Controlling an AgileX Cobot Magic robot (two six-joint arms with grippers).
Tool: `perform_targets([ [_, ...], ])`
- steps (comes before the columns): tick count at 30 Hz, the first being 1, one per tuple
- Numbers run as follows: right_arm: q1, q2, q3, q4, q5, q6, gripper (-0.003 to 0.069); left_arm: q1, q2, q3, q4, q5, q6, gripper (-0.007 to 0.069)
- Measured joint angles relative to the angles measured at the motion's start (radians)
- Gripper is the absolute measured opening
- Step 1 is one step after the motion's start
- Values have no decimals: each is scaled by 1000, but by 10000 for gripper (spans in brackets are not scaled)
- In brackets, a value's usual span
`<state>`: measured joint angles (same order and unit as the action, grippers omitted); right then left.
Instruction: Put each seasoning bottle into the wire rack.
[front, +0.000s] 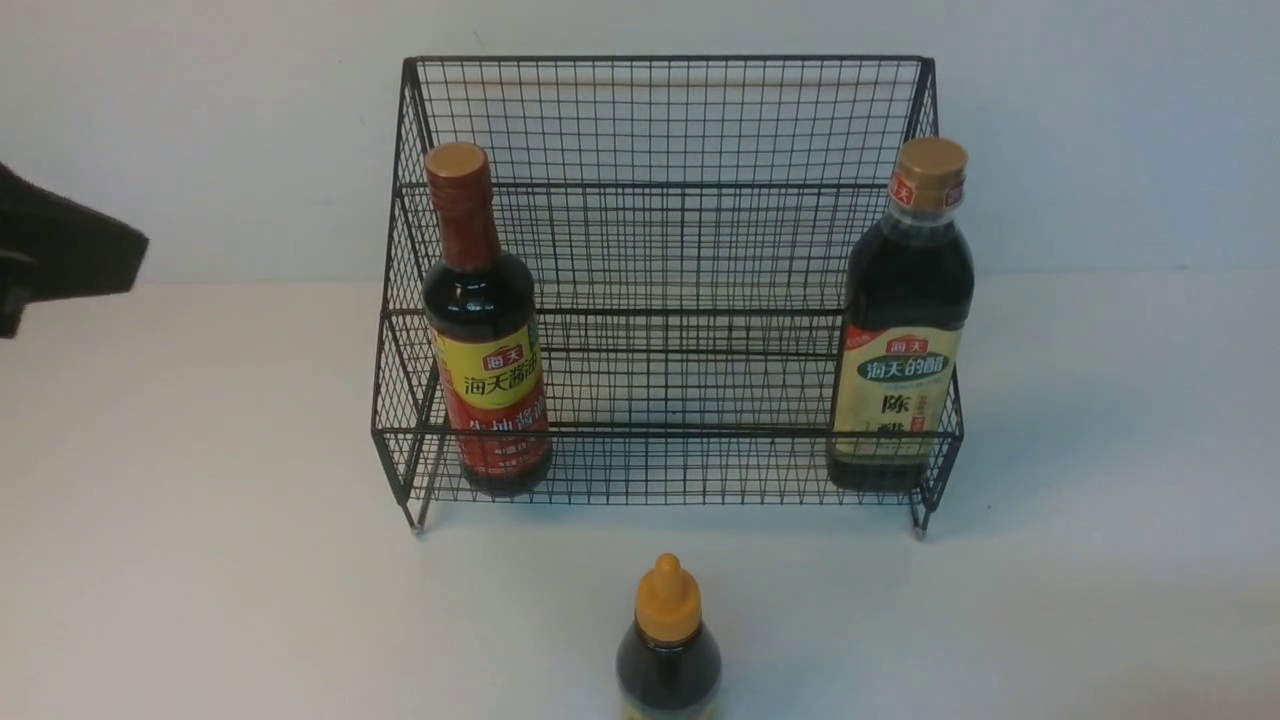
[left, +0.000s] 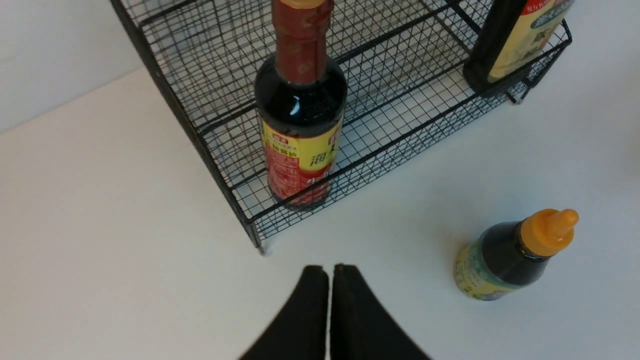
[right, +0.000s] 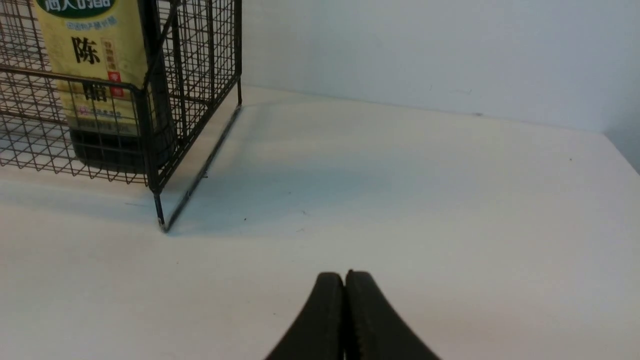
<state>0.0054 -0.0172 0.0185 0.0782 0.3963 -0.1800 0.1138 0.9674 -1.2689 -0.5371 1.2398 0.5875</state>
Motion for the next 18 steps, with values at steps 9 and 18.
perform_targets([
  [9,0,0,0,0,0,0,-15,0,-533,341,-28,8,-35,-5],
  [18,0,0,0,0,-2,0,-15,0,-985,697,-164,-313,-32,-5],
])
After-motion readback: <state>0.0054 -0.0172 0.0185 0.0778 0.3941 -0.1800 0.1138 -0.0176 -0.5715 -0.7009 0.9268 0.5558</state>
